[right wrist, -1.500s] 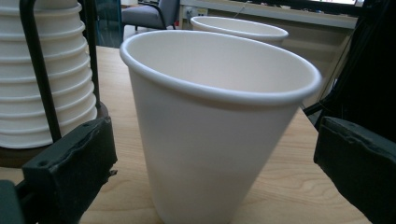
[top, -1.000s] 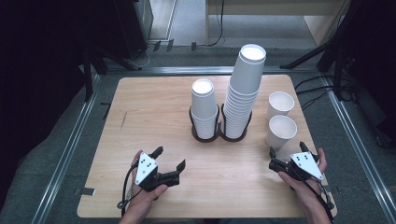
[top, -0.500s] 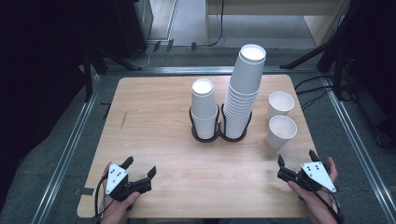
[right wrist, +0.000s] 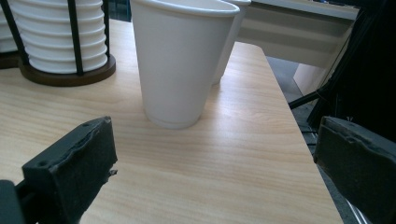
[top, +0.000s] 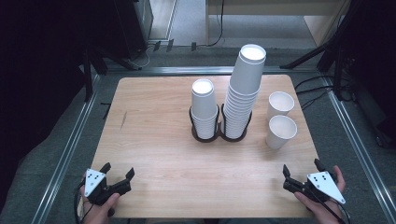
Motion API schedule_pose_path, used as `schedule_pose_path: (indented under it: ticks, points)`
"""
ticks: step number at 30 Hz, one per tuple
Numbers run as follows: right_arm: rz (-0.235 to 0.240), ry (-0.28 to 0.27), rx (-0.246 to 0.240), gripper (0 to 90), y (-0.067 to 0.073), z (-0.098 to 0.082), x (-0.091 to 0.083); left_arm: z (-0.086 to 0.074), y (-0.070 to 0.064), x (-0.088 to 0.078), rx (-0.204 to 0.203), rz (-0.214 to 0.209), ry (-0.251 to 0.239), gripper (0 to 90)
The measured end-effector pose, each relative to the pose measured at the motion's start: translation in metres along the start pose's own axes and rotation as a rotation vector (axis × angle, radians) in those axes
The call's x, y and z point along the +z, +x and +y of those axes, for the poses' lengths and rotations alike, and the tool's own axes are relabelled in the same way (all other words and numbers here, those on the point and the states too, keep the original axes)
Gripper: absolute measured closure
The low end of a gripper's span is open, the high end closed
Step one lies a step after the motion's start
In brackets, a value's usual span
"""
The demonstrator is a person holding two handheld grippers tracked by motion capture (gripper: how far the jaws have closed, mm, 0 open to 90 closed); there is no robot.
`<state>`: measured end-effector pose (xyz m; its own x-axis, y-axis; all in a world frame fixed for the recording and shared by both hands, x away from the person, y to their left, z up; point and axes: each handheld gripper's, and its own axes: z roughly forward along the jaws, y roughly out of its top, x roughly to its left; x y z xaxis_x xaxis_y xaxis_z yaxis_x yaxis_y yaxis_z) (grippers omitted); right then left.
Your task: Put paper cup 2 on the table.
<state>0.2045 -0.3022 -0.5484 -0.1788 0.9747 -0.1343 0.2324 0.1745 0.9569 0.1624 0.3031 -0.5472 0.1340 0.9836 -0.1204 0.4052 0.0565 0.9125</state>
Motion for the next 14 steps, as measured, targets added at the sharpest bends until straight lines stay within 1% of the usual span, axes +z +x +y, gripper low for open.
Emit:
schedule_pose_path:
  ticks: [4, 7, 9, 10, 14]
  points:
    - [-0.006, 0.009, -0.007, 0.0, -0.003, -0.002, -0.006, -0.003, 0.011, -0.002, -0.016, 0.03, 0.014, 6.8]
    - [-0.017, 0.013, 0.008, 0.0, -0.008, -0.002, -0.011, -0.005, 0.02, -0.005, -0.034, 0.041, 0.021, 6.8]
    - [-0.023, 0.01, 0.015, 0.0, -0.011, -0.002, -0.013, -0.005, 0.022, -0.005, -0.045, 0.044, 0.021, 6.8]
    - [-0.024, 0.01, 0.018, 0.0, -0.012, -0.003, -0.014, -0.005, 0.023, -0.004, -0.057, 0.047, 0.023, 6.8]
    - [-0.025, 0.011, 0.024, 0.0, -0.009, -0.001, -0.012, -0.004, 0.022, -0.002, -0.057, 0.047, 0.035, 6.8]
